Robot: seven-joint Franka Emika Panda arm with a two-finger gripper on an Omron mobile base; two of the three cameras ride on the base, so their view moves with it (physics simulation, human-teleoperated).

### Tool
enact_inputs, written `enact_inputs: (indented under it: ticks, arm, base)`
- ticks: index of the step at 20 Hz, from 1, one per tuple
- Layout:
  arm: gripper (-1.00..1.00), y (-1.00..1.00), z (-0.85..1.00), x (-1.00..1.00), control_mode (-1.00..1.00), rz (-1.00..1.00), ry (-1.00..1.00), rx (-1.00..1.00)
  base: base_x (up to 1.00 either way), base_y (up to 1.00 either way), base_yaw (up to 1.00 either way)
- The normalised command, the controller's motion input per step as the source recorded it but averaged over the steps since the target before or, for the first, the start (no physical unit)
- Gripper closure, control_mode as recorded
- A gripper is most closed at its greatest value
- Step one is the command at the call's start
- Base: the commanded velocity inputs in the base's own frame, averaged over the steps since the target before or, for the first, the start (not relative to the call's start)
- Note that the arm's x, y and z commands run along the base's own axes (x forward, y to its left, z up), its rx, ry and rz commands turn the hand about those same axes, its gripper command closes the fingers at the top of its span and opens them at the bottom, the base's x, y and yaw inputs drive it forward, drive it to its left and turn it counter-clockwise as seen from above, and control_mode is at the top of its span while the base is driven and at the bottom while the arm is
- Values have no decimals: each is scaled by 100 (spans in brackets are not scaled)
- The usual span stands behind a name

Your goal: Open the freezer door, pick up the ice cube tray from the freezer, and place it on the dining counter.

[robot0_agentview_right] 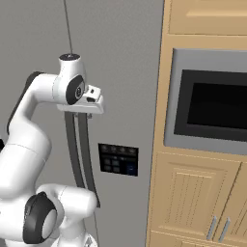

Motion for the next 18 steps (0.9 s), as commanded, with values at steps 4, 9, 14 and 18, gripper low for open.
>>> enact_inputs:
  ticks: [4,9,14,18]
  arm:
    - [-100,0,0,-49,-100,-1,1,0]
    - [-100,0,-14,-100,-100,-11,0,0]
    - [-100,0,-19,-100,-100,-11,0,0]
    - [-100,0,-6,-69,-100,-5,0,0]
  base:
    - [0,0,0]
    - [0,0,0]
    - [0,0,0]
    - [0,0,0]
